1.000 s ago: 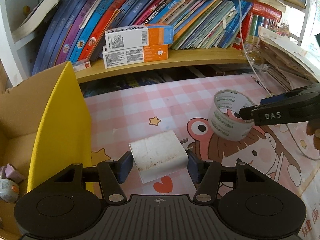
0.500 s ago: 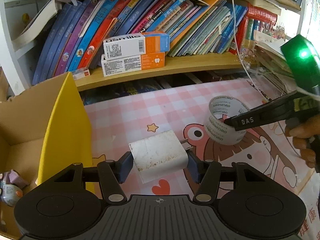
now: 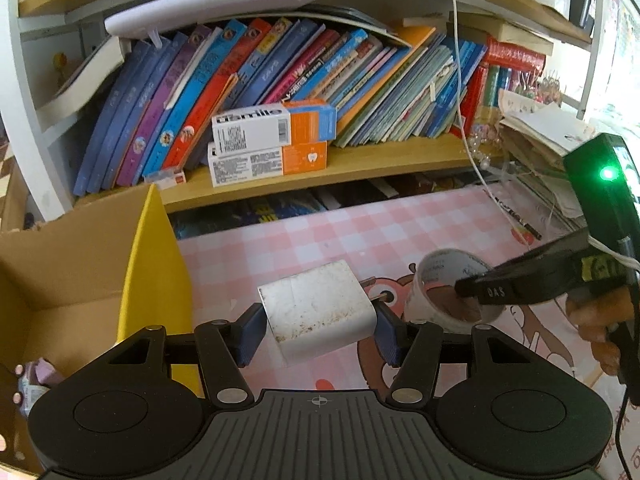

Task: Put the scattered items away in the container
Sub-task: 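Hook the right tool fingers inside the tape roll and lift it, then carry the charger with the left tool while the right tool carries the tape roll over the box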

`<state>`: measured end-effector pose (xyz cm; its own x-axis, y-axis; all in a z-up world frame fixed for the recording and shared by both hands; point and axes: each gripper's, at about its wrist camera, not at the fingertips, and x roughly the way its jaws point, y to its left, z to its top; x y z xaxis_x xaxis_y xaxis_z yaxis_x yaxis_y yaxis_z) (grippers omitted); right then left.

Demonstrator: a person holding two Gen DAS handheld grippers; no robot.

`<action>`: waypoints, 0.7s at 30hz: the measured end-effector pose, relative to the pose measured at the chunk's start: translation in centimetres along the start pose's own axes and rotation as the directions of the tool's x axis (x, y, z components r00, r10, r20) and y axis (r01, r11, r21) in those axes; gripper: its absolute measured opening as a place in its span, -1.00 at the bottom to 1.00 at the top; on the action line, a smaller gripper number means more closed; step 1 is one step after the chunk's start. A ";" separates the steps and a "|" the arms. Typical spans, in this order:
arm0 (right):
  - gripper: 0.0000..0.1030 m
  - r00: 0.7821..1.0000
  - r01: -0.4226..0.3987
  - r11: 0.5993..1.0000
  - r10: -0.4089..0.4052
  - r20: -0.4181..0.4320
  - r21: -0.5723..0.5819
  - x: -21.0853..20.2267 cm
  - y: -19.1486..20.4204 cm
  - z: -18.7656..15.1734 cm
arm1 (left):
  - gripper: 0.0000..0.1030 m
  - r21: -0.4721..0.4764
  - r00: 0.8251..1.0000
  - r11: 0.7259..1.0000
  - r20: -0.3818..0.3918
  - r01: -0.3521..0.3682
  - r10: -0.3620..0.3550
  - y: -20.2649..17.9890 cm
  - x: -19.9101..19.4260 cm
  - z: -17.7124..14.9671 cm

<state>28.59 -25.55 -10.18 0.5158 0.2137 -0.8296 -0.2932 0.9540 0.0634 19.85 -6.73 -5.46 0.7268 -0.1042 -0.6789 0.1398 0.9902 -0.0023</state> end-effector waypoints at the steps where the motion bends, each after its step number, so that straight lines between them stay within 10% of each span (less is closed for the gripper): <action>1: -0.85 1.000 -0.002 1.000 0.002 0.003 -0.001 -0.4 0.1 -0.2 | 0.10 0.000 1.000 1.000 0.004 -0.001 0.001 0.0 -0.3 0.0; 21: -0.85 0.996 -0.044 0.997 0.049 0.078 -0.063 -9.7 4.2 -4.7 | 0.10 -0.029 0.991 1.000 0.132 0.003 0.001 0.8 -10.4 -1.5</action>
